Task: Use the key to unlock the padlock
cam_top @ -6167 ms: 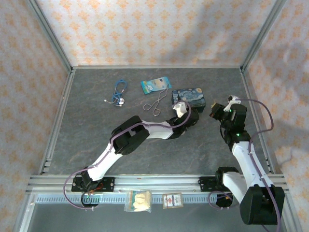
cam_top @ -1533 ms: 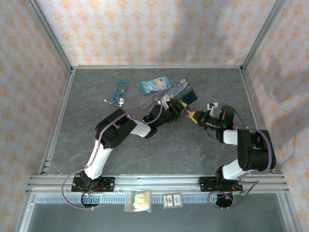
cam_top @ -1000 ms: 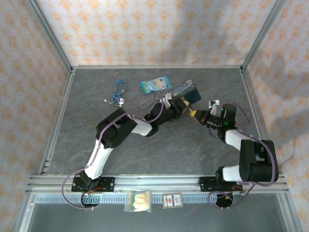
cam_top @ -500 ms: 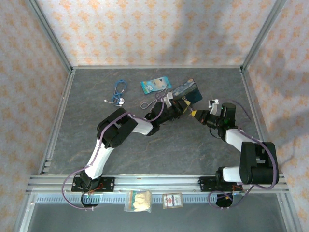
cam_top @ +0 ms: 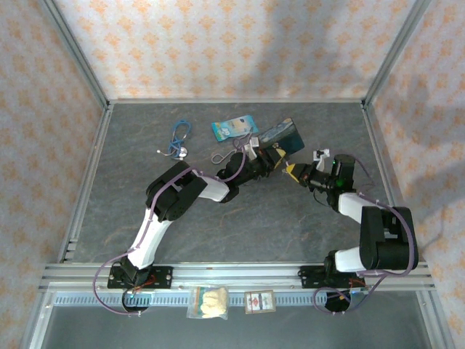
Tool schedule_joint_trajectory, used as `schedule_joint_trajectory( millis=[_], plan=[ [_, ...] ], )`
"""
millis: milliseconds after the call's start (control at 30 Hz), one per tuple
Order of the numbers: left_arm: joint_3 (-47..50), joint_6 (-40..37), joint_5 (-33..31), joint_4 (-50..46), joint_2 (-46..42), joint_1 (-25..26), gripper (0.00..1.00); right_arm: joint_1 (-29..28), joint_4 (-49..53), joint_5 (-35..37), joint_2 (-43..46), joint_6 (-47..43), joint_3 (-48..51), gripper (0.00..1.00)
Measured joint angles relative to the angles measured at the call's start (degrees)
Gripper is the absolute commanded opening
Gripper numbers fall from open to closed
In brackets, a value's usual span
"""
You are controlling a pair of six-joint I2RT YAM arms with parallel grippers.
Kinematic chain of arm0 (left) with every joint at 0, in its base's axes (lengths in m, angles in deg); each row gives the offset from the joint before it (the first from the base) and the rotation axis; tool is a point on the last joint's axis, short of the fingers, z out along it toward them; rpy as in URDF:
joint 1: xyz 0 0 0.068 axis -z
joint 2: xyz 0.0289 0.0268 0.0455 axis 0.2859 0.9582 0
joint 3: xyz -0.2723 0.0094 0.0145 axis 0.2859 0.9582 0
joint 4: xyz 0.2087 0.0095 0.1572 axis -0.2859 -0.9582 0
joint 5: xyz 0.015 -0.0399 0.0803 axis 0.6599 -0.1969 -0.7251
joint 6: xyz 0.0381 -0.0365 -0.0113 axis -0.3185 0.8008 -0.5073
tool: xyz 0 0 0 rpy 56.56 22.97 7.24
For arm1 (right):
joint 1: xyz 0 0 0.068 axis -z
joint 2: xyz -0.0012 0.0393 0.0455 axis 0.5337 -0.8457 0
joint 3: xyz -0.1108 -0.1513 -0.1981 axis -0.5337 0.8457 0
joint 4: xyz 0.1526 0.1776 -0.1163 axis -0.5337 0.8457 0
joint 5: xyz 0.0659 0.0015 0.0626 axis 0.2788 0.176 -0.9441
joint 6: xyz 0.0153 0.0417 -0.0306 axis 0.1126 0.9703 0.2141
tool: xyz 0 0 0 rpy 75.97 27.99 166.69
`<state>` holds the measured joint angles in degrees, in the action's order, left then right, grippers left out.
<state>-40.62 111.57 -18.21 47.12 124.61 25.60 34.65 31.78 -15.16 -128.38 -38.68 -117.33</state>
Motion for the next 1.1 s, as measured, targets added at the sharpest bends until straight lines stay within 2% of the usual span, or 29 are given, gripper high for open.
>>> schedule_joint_trajectory(
  millis=[333, 600, 1100],
  plan=[
    [0.74, 0.0, 5.51, 1.6, 0.13, -1.62, 0.0, 1.42, -3.58, -6.54, -3.67, -0.68, -0.02, 0.0],
    [1.22, 0.42, 7.74, 2.82, 0.15, -2.23, 0.0, 1.42, -4.46, -7.78, -3.69, 0.5, 0.0, 0.0],
    [1.11, 1.07, 8.24, 5.53, 0.26, -1.92, 0.0, 1.4, -32.61, -7.26, -7.23, 21.73, 8.11, 0.0]
  ],
)
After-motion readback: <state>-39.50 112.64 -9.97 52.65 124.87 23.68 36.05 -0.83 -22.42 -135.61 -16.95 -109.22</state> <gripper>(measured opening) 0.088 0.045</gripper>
